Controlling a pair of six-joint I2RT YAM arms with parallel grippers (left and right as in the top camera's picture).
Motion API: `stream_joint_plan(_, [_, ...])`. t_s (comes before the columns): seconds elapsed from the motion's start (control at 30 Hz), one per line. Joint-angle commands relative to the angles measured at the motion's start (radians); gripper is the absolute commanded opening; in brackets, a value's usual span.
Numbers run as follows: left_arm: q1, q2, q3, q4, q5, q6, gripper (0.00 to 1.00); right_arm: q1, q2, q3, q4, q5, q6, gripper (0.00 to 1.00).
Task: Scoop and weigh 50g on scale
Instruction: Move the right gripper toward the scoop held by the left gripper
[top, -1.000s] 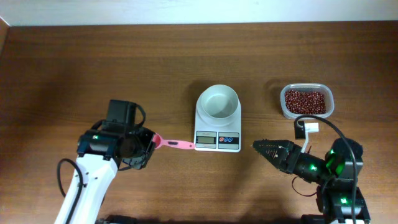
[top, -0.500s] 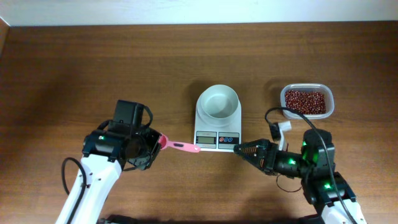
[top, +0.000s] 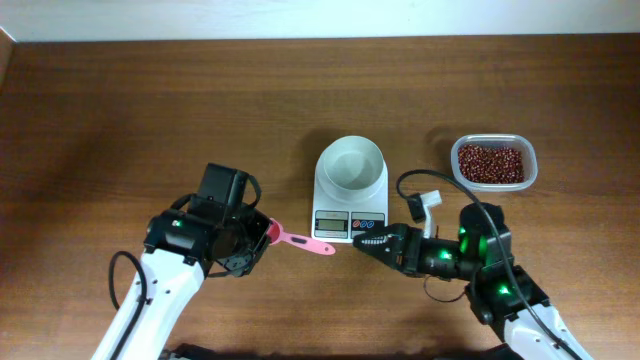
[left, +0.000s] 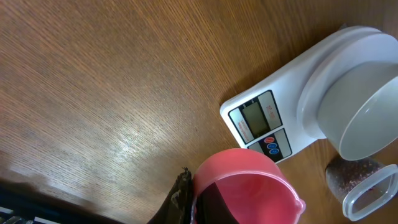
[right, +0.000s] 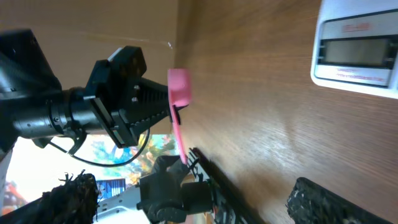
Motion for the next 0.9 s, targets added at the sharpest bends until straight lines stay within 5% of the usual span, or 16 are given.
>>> stream_joint_plan(0.0, [-0.027,-0.008,0.001,-0.002,0.002,-0.037,0.00,0.084,0.030,0.016,0.049,0.114,0.043,0.99])
stream_joint_plan(0.27, [-0.087,-0.008,0.001,-0.001,0.019,-0.206,0.00,0.267,0.132,0.016,0.280,0.299,0.102,0.88])
stream_joint_plan(0.37, [-0.088,-0.008,0.001,-0.002,0.024,-0.227,0.00,0.301,0.189,0.016,0.338,0.298,0.140,0.71])
stream_joint_plan(0.5, [-0.089,-0.008,0.001,-0.002,0.027,-0.227,0.00,0.337,0.258,0.016,0.454,0.298,0.195,0.61])
stream_joint_plan(0.87, [-0.090,-0.008,0.001,-0.002,0.077,-0.227,0.00,0.344,0.258,0.016,0.522,0.329,0.203,0.57])
